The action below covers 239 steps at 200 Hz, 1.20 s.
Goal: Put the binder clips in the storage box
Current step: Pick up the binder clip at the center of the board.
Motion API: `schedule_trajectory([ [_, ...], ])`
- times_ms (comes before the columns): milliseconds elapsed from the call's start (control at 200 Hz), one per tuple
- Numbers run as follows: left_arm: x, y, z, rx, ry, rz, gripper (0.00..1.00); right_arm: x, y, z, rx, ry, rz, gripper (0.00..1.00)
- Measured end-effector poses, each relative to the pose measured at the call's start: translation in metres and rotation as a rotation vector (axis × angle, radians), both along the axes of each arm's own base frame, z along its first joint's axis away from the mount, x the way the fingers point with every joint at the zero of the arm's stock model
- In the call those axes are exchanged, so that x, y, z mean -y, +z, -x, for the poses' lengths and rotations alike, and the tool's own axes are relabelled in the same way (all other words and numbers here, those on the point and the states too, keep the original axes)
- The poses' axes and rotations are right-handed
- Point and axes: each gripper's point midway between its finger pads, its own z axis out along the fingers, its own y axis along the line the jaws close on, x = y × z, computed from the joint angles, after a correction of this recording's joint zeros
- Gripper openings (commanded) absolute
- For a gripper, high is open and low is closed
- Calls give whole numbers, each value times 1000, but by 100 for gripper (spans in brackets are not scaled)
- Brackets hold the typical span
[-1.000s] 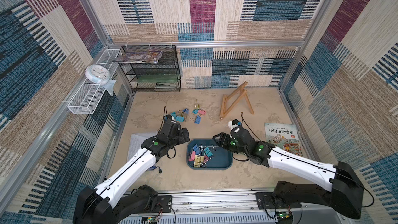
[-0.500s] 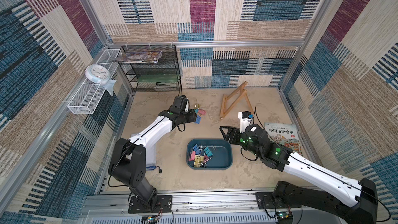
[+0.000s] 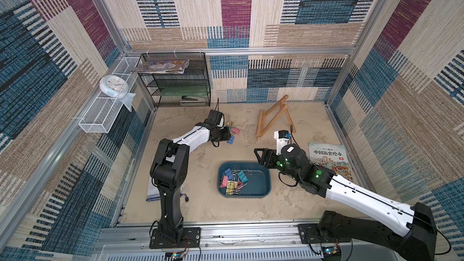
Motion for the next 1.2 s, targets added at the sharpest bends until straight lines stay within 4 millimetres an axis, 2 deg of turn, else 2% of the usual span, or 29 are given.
schedule_trajectory([
  [215,0,-10,-3,-15,1,-6,27,2,4,0,10,-3,-7,76],
  [406,0,-13,-8,-8,-7,-16,32,6,11,2,23,-8,-21,77],
  [506,2,-14,-12,-5,-9,-18,23,8,12,3,24,-8,-21,77],
  [601,3,-11,-14,3,-14,-13,3,10,10,4,21,-11,-19,77],
  [626,7,-7,-15,11,-27,8,0,10,9,5,20,-11,-18,77],
  [736,5,5,-14,40,-26,-1,0,11,7,5,16,-12,-16,77],
  [926,0,31,5,61,-16,15,0,15,9,9,18,-14,-38,78],
  [1056,1,64,30,92,-15,38,0,19,11,12,21,-18,-50,84],
  [1197,9,113,69,165,-31,47,0,22,5,13,5,-23,-28,92],
])
